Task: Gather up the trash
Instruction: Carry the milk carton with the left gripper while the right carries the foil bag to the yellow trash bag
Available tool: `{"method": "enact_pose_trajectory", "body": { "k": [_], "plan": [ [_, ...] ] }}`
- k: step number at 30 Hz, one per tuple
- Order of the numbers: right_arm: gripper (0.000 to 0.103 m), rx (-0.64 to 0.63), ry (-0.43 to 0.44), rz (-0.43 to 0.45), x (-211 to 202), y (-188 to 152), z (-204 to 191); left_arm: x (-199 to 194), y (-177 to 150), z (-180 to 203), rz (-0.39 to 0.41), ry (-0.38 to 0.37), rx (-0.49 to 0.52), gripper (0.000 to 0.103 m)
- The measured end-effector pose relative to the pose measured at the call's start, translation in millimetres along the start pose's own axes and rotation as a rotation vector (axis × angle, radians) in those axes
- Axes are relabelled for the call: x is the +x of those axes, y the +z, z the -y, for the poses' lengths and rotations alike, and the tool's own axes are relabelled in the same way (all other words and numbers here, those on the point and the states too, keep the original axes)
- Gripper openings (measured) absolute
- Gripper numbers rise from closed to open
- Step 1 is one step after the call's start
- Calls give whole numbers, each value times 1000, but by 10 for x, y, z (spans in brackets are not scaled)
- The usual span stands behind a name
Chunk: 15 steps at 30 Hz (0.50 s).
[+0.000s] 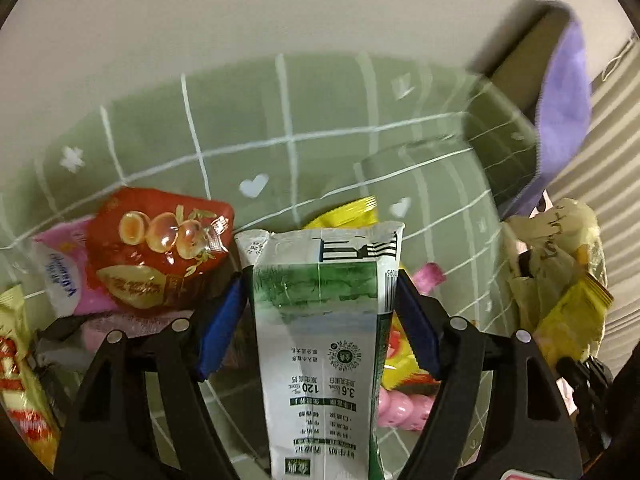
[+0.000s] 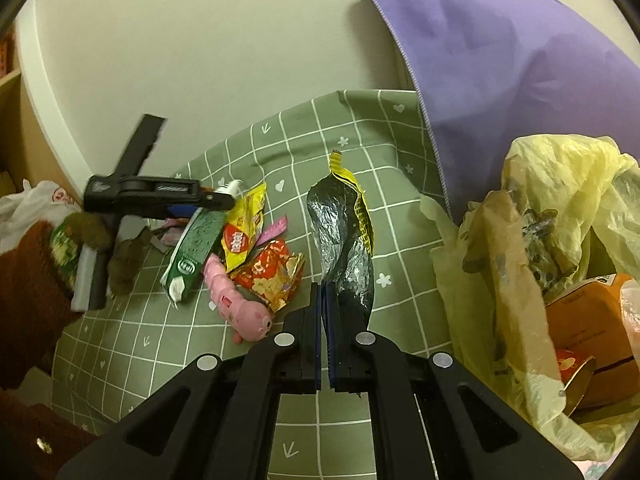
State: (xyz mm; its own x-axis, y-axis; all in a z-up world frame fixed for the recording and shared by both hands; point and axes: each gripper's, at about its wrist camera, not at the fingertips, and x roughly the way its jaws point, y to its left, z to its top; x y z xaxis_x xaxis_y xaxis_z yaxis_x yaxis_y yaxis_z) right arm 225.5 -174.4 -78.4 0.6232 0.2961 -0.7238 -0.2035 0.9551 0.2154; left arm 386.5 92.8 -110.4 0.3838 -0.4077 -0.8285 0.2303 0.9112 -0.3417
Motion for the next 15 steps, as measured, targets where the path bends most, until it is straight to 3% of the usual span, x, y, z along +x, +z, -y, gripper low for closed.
{"method": "enact_pose_trajectory", "body": {
  "k": [8,11,15],
  "plan": [
    [4,18,-2,83,-212,206,100,-830,-195,420,233,6,79,69],
    [4,5,-2,130,-348,295,107,-1030,-202,581,286,37,114,69],
    [4,6,-7,190,-527,426,149,-1247,-177,772,331,24,166,69]
  ]
}}
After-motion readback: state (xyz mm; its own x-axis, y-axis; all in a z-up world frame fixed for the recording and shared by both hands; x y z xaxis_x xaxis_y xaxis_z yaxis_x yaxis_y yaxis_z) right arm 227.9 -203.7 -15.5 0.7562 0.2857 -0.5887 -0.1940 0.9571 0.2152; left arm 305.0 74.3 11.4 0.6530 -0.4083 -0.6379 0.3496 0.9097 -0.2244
